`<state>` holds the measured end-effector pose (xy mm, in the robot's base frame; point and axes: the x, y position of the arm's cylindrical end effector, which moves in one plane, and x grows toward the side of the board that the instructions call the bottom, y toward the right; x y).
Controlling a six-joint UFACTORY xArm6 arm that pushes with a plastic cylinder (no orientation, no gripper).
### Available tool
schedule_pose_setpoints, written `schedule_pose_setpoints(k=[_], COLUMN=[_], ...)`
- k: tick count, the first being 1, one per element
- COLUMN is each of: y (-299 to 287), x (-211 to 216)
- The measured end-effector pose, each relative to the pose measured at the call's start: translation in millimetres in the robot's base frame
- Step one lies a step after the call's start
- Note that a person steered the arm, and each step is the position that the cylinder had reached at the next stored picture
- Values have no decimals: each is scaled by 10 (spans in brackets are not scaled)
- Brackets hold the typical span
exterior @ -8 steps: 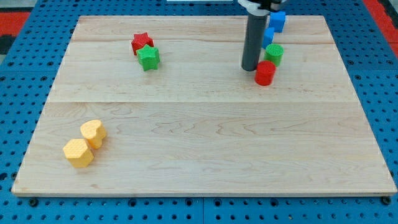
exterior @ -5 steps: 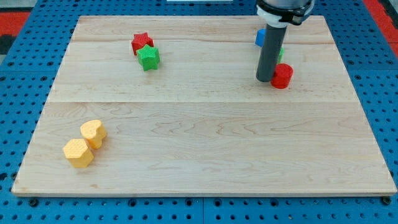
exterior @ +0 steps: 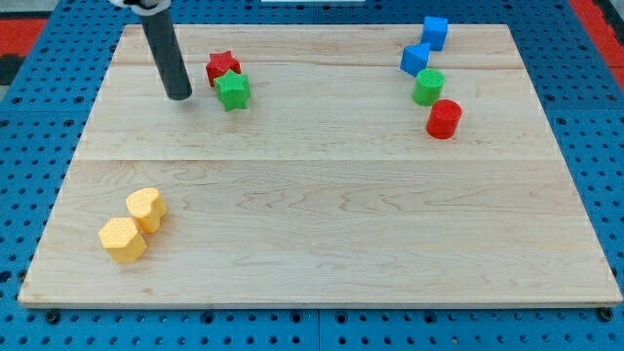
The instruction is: Move the green star diagonal to red circle
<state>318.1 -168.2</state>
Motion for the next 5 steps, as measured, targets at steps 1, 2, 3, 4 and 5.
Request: schedule_pose_setpoints(k=[1,2,3,4,5], y=[515,905,1219,1569,2013], x=[-38,336,736,978,1214])
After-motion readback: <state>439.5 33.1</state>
